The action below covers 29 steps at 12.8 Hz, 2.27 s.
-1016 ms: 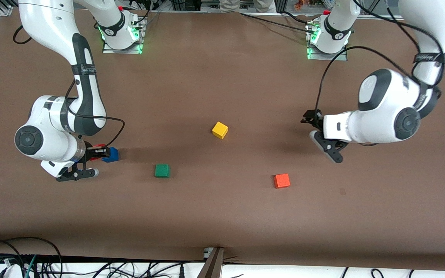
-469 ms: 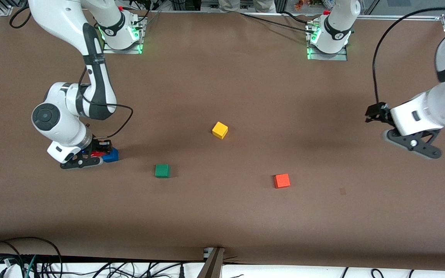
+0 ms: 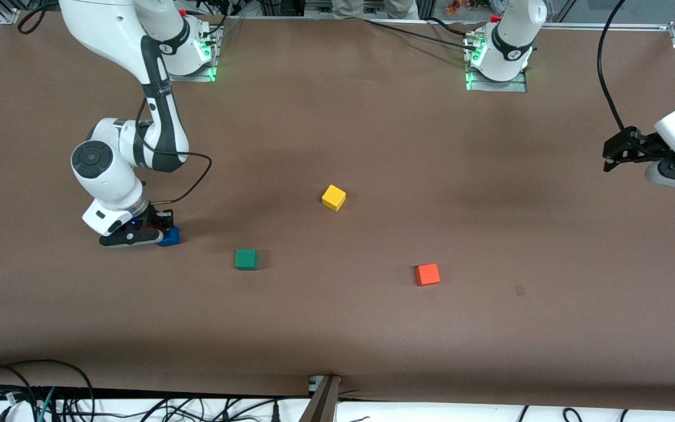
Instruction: Pass red block to right arm, stack on blue
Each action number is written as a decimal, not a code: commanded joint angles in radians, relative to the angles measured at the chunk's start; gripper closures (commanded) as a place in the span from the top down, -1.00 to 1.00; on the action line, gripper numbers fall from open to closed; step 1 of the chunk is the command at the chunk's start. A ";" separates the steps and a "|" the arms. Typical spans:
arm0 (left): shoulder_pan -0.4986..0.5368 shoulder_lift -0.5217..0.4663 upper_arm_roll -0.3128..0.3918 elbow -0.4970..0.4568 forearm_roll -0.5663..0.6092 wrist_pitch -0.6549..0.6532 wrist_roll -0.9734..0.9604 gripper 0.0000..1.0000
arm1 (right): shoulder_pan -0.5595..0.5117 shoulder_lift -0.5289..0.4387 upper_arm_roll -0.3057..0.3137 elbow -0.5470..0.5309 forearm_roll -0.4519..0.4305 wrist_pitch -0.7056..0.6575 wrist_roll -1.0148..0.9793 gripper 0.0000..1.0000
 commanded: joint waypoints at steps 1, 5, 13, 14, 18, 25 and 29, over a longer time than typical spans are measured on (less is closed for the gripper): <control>-0.073 -0.102 0.093 -0.143 -0.025 0.048 -0.029 1.00 | 0.017 -0.048 -0.011 -0.060 -0.024 0.059 0.017 -0.69; -0.067 -0.160 0.089 -0.220 -0.027 0.032 -0.166 1.00 | 0.017 -0.048 -0.007 -0.075 -0.021 0.098 0.049 -0.70; -0.060 -0.134 0.091 -0.190 -0.105 0.012 -0.171 1.00 | 0.020 -0.034 0.018 -0.077 -0.007 0.107 0.098 -0.70; -0.060 -0.123 0.091 -0.179 -0.107 0.012 -0.168 1.00 | 0.020 -0.033 0.018 -0.077 -0.007 0.107 0.098 -0.70; -0.064 -0.121 0.083 -0.176 -0.091 -0.010 -0.174 1.00 | 0.019 -0.030 0.018 -0.077 -0.007 0.113 0.098 -0.70; -0.069 -0.121 0.084 -0.167 -0.067 -0.036 -0.162 1.00 | 0.019 -0.013 0.019 -0.075 -0.007 0.122 0.098 -0.66; -0.072 -0.120 0.084 -0.167 -0.068 -0.034 -0.165 1.00 | 0.019 -0.011 0.019 -0.075 -0.007 0.127 0.098 -0.66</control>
